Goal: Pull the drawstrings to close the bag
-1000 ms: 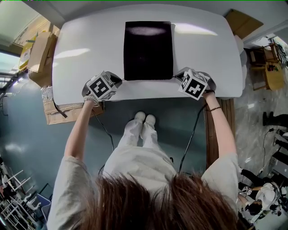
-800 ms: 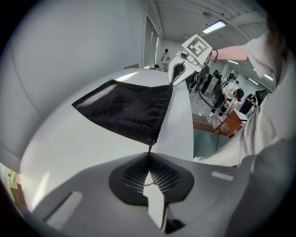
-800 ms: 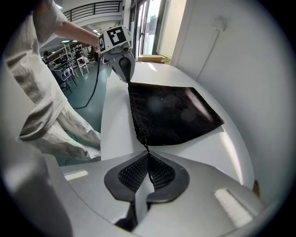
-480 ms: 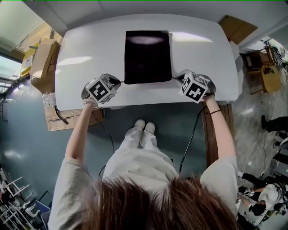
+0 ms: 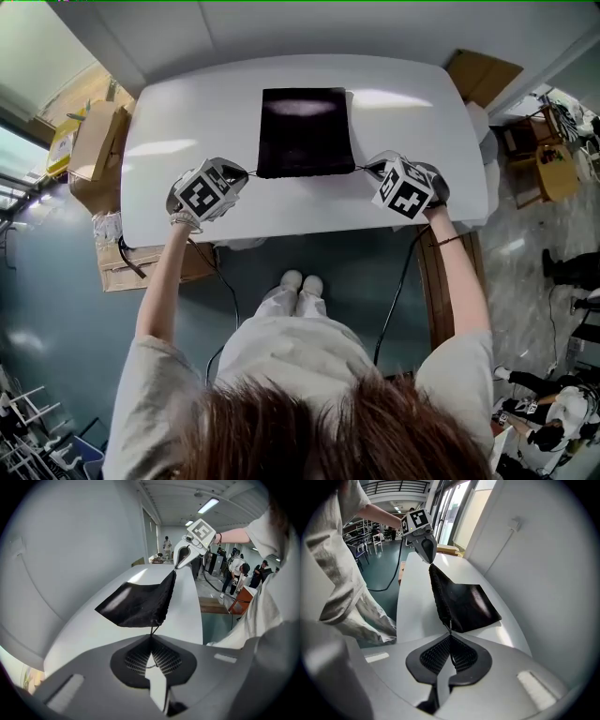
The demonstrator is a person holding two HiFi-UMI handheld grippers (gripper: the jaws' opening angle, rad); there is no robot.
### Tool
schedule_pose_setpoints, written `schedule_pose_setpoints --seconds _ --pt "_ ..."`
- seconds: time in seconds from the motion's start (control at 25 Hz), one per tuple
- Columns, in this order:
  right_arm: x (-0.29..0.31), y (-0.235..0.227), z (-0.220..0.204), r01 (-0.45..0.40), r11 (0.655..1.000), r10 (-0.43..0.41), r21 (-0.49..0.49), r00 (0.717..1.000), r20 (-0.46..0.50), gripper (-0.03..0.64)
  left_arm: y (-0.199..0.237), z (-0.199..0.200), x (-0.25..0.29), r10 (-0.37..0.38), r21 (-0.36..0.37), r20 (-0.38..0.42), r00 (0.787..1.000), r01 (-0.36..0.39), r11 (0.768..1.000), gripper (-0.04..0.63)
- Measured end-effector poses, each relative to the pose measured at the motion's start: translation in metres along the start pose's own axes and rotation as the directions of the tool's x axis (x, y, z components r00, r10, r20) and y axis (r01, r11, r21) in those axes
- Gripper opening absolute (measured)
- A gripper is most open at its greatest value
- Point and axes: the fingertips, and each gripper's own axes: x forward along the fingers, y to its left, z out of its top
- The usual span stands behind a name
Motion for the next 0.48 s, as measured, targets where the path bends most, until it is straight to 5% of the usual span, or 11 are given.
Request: schedule_pose_setpoints --seconds 0.48 --pt "-0.029 -0.019 0.021 0.083 0.996 -0.082 -0.018 0.996 0.033 0.017 0.017 0.021 -0.029 0.064 0.026 0.059 0.996 -0.066 0.997 0.005"
